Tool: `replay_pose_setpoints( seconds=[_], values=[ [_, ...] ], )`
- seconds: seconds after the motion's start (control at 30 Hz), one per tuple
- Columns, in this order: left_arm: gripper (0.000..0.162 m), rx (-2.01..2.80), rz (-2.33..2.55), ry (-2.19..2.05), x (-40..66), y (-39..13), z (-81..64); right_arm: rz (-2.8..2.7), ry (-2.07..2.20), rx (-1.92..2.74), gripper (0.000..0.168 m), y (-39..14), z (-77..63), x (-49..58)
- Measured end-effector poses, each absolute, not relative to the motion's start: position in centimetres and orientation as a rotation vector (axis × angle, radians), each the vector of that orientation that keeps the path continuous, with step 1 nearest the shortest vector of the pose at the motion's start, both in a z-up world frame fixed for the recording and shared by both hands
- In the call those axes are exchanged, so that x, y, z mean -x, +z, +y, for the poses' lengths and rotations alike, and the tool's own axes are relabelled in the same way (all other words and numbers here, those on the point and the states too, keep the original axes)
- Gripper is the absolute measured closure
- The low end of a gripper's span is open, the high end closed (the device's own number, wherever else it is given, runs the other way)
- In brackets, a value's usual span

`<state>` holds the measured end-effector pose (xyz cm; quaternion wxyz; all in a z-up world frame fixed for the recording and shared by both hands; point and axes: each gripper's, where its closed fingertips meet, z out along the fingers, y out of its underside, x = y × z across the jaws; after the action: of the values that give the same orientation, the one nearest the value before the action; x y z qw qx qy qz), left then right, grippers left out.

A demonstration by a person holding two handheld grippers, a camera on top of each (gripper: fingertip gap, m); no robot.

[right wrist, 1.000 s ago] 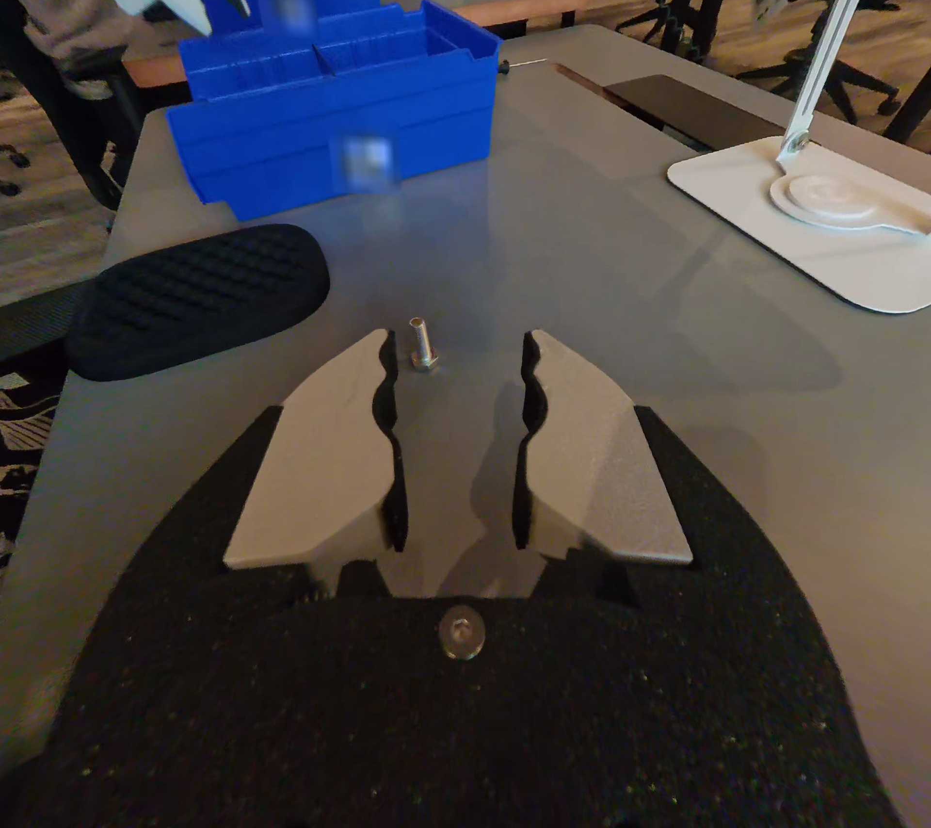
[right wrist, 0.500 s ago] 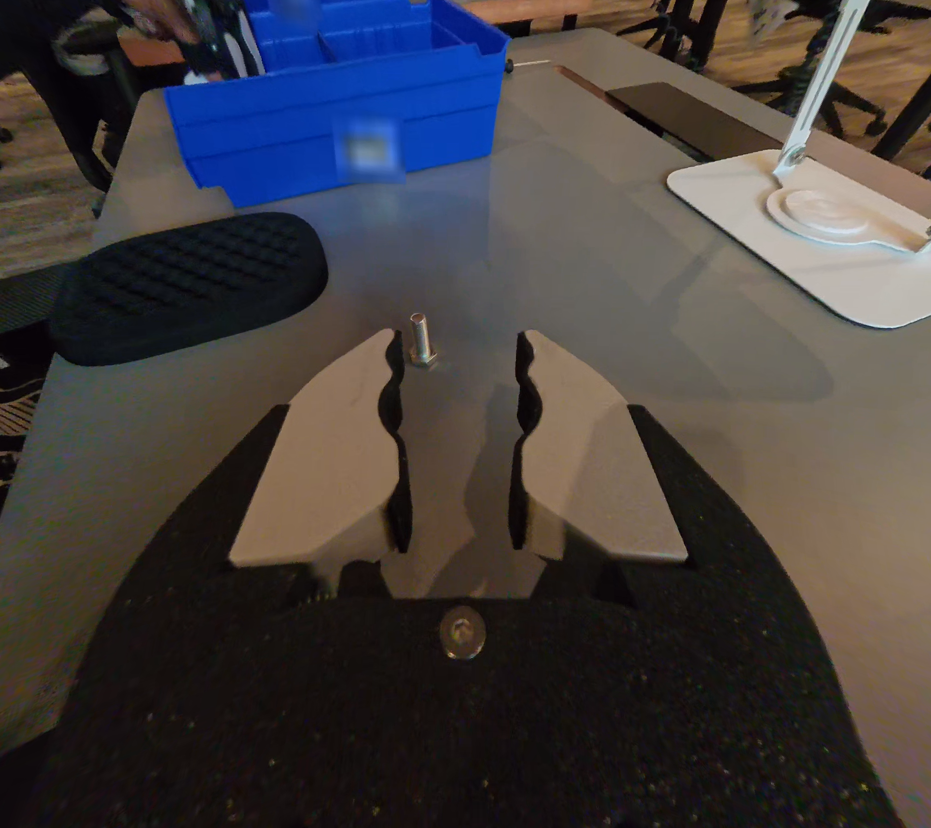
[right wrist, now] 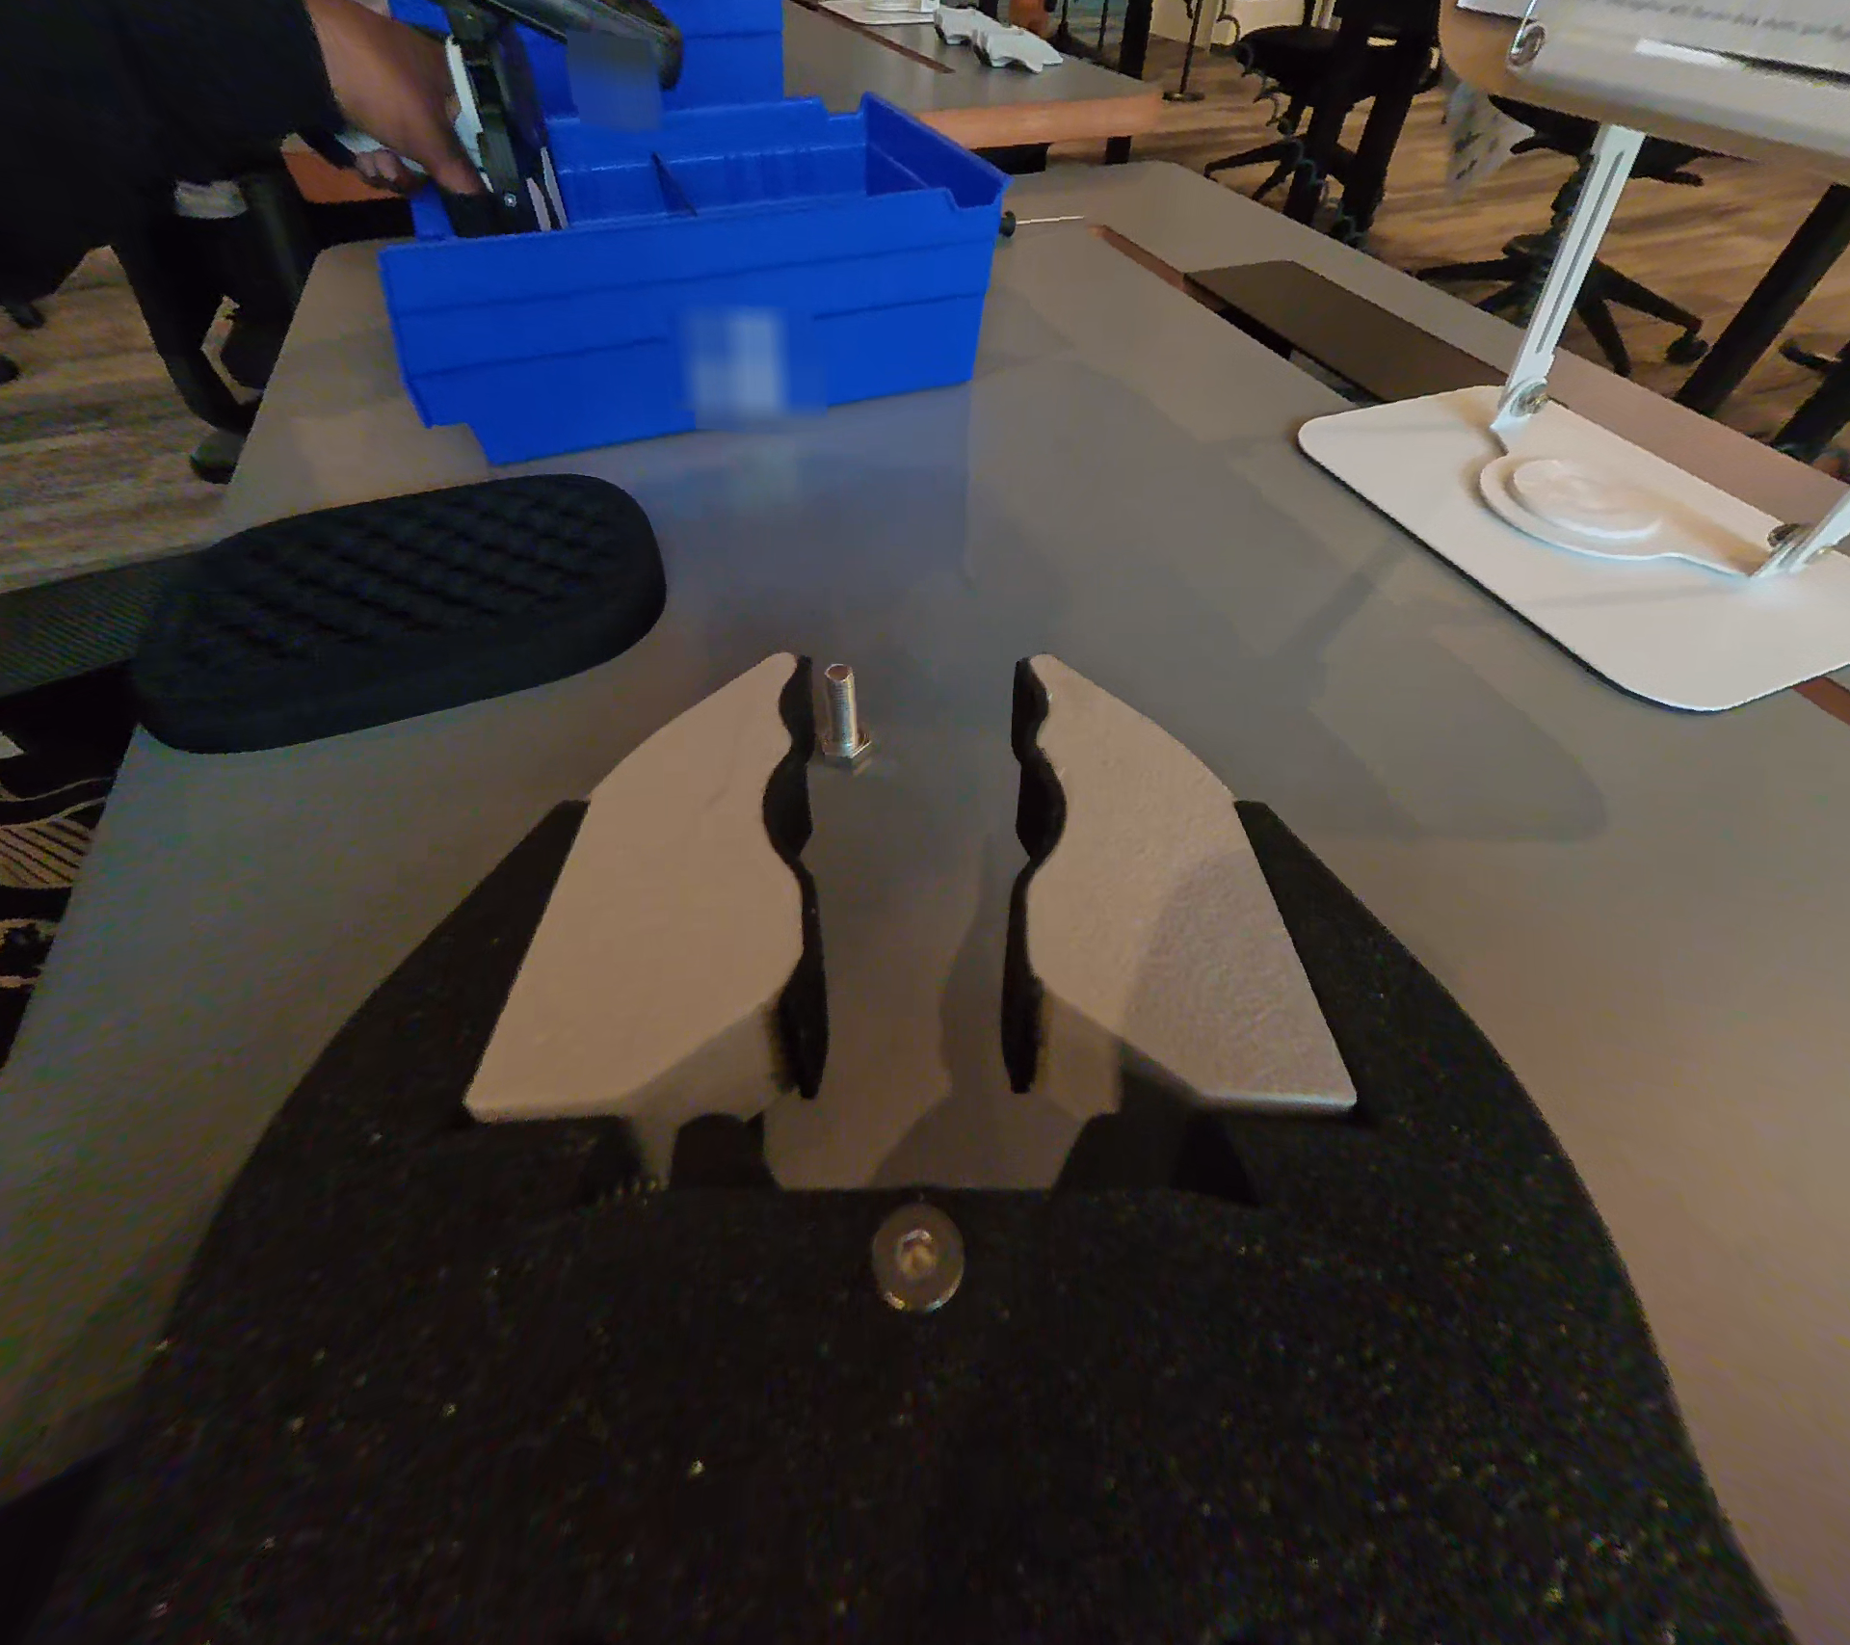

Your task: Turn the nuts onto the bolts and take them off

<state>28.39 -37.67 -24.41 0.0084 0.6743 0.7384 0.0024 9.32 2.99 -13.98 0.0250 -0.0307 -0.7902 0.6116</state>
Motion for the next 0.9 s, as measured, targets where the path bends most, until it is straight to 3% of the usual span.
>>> replay_pose_setpoints(
  seconds=[0.13, 0.47, 0.9],
  values=[
    [0.143, -2.091, 2.281, 0.051, -28.8, -24.4, -37.9, -2.430, 1.899, 0.098, 0.131, -13.8, 3.1, -9.2],
    [0.144, -2.219, 2.187, 0.111, -28.7, -23.5, -36.8, -2.414, 1.903, 0.116, 0.131, -13.8, 3.2, -8.9],
    [0.145, -2.910, 1.563, -0.275, -18.7, -12.5, -20.3, -2.468, 1.824, 0.133, 0.134, -15.5, 2.9, -8.5]
  ],
)
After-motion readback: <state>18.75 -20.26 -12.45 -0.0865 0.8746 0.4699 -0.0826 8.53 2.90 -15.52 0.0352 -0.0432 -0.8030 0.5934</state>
